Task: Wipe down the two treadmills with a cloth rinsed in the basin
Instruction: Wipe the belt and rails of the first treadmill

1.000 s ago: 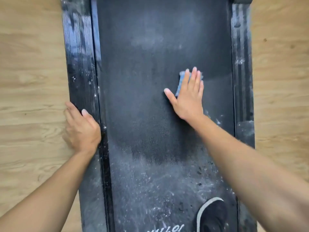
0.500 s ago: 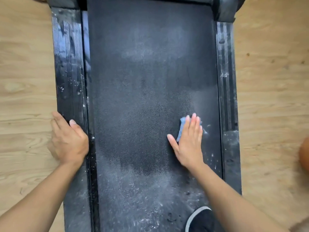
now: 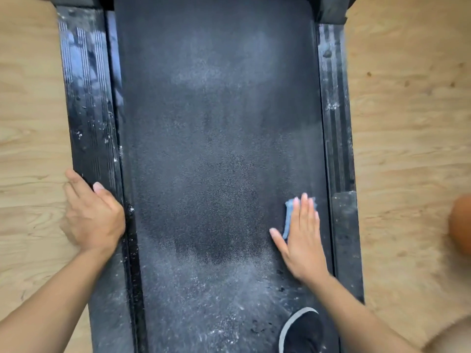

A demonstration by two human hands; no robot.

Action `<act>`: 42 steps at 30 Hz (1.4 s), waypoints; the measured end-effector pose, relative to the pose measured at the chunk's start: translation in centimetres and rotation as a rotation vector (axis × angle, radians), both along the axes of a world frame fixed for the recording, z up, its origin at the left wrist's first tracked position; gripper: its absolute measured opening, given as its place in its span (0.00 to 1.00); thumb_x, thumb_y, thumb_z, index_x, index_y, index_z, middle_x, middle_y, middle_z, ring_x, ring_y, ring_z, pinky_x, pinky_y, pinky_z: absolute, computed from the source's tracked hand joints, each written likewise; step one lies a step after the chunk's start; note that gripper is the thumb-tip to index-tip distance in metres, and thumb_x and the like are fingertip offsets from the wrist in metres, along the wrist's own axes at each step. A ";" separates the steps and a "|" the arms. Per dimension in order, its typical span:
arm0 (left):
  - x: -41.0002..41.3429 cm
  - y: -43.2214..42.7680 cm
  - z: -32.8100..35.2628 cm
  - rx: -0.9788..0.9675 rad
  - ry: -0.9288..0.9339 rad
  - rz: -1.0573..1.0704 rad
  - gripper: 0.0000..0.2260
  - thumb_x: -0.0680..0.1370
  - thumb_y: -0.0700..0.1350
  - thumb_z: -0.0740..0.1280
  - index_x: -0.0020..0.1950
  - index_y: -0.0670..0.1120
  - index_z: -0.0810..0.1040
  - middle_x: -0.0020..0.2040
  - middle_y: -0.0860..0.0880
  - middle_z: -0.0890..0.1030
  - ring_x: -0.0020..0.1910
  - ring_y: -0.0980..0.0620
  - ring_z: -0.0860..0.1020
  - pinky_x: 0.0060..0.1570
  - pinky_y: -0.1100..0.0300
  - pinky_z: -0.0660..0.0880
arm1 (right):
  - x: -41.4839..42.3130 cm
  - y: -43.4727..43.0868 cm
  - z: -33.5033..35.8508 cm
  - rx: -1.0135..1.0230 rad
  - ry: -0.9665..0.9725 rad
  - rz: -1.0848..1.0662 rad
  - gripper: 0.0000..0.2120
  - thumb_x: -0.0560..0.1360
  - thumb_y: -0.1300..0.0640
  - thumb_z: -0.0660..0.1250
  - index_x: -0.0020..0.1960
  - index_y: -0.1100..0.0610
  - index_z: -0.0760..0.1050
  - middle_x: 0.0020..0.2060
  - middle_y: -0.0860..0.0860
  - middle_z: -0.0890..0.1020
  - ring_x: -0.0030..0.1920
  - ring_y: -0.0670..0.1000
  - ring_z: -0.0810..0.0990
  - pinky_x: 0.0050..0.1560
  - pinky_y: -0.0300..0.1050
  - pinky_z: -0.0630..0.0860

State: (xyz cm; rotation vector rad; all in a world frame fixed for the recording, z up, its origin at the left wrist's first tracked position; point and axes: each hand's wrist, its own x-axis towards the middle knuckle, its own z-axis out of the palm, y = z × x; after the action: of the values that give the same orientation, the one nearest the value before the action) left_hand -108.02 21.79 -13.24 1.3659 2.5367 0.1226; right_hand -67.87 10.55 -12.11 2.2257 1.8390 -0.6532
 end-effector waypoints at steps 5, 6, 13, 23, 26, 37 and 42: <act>0.5 0.1 0.7 -0.019 -0.004 -0.002 0.26 0.86 0.48 0.54 0.82 0.39 0.55 0.65 0.33 0.70 0.52 0.26 0.76 0.46 0.32 0.70 | -1.8 0.0 0.6 -0.012 0.051 -0.109 0.41 0.85 0.38 0.51 0.84 0.59 0.35 0.83 0.54 0.32 0.82 0.52 0.30 0.84 0.56 0.40; 0.5 0.1 0.8 -0.018 -0.014 -0.002 0.26 0.86 0.48 0.54 0.82 0.39 0.55 0.64 0.32 0.70 0.52 0.26 0.76 0.45 0.32 0.70 | -2.4 -0.7 0.6 0.001 0.089 -0.161 0.40 0.85 0.39 0.51 0.84 0.59 0.35 0.83 0.53 0.31 0.82 0.51 0.30 0.84 0.57 0.40; 0.5 0.2 0.9 -0.025 -0.021 0.001 0.27 0.85 0.50 0.52 0.81 0.40 0.56 0.65 0.33 0.70 0.51 0.25 0.76 0.44 0.33 0.71 | -3.6 1.2 -0.8 0.004 0.125 -0.258 0.48 0.81 0.28 0.44 0.83 0.60 0.30 0.81 0.56 0.28 0.81 0.56 0.27 0.83 0.62 0.39; 0.1 0.1 -0.1 0.000 0.033 -0.006 0.26 0.86 0.49 0.53 0.81 0.40 0.54 0.64 0.33 0.68 0.49 0.24 0.76 0.42 0.33 0.70 | -0.1 25.8 -1.1 0.082 0.081 -0.061 0.52 0.78 0.24 0.51 0.85 0.58 0.37 0.83 0.60 0.36 0.83 0.59 0.33 0.83 0.59 0.36; 0.2 0.0 0.0 -0.007 0.029 -0.006 0.25 0.86 0.49 0.53 0.81 0.40 0.54 0.64 0.33 0.69 0.49 0.24 0.76 0.43 0.33 0.70 | 0.7 19.9 -0.9 0.072 0.069 -0.038 0.53 0.78 0.23 0.50 0.85 0.57 0.36 0.83 0.59 0.35 0.83 0.58 0.31 0.83 0.58 0.37; 0.3 0.1 0.2 0.004 -0.018 -0.016 0.27 0.84 0.50 0.52 0.81 0.40 0.55 0.64 0.32 0.70 0.50 0.25 0.76 0.44 0.32 0.71 | -0.9 1.2 0.9 -0.197 0.142 -0.227 0.57 0.74 0.19 0.45 0.81 0.58 0.26 0.78 0.58 0.24 0.79 0.56 0.23 0.82 0.63 0.37; 0.0 0.2 -0.2 0.002 -0.030 -0.022 0.27 0.85 0.50 0.53 0.81 0.38 0.57 0.67 0.32 0.70 0.54 0.26 0.76 0.46 0.31 0.72 | 0.5 22.5 -0.3 -0.044 0.083 -0.070 0.59 0.73 0.20 0.51 0.84 0.60 0.33 0.82 0.61 0.33 0.82 0.59 0.30 0.82 0.63 0.36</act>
State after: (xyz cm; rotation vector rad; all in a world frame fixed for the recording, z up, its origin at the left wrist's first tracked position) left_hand -107.99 21.98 -13.41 1.3815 2.4976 0.1406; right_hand -67.35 33.01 -12.45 2.2757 1.7725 -0.8019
